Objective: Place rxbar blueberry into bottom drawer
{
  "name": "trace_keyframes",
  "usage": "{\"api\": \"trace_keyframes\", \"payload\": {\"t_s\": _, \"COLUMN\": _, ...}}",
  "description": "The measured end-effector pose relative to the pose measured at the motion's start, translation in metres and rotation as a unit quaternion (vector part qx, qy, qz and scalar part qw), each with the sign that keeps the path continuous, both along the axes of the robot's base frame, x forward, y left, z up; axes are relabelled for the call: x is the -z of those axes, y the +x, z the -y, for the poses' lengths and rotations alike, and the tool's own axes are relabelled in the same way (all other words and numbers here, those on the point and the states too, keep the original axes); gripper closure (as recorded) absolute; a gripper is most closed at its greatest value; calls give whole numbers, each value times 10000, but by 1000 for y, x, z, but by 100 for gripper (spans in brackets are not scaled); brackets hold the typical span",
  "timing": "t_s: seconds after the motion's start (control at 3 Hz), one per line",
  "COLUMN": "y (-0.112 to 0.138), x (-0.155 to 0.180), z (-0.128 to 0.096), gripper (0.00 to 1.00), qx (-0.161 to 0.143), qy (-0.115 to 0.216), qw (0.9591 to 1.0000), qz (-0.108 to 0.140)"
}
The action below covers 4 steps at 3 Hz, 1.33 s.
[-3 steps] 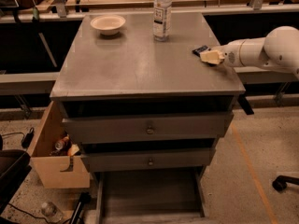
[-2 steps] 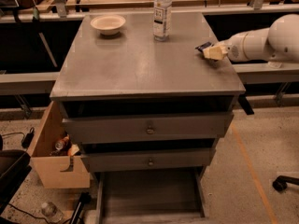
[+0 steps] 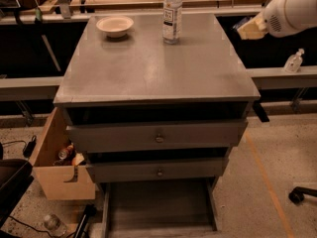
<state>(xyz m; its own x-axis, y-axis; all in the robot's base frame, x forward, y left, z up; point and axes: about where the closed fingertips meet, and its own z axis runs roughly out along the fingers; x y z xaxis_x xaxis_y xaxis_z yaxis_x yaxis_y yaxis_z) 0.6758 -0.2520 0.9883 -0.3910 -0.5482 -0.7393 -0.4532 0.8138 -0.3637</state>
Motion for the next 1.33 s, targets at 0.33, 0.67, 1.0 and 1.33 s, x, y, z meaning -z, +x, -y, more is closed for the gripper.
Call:
{"api": "trace_keyframes", "payload": {"t_s": 0.33, "y": -47, "x": -49, "z": 11, "gripper": 100, "qx": 116, "qy": -352, "qw": 9992, "qz": 127}}
{"api": "trace_keyframes", "payload": {"t_s": 0.67, "y": -91, "x": -63, "z": 29, "gripper": 100, "qx": 172, "qy": -346, "qw": 9991, "qz": 163}}
{"api": "trace_keyframes", "payload": {"t_s": 1.0, "y": -132, "x": -36, "z": 69, "gripper": 100, "qx": 145, "qy": -23, "qw": 9999, "qz": -66}}
{"api": "trace_keyframes", "payload": {"t_s": 1.33, "y": -170, "x": 13, "z": 98, "gripper": 100, "qx": -227, "qy": 422, "qw": 9973, "qz": -555}}
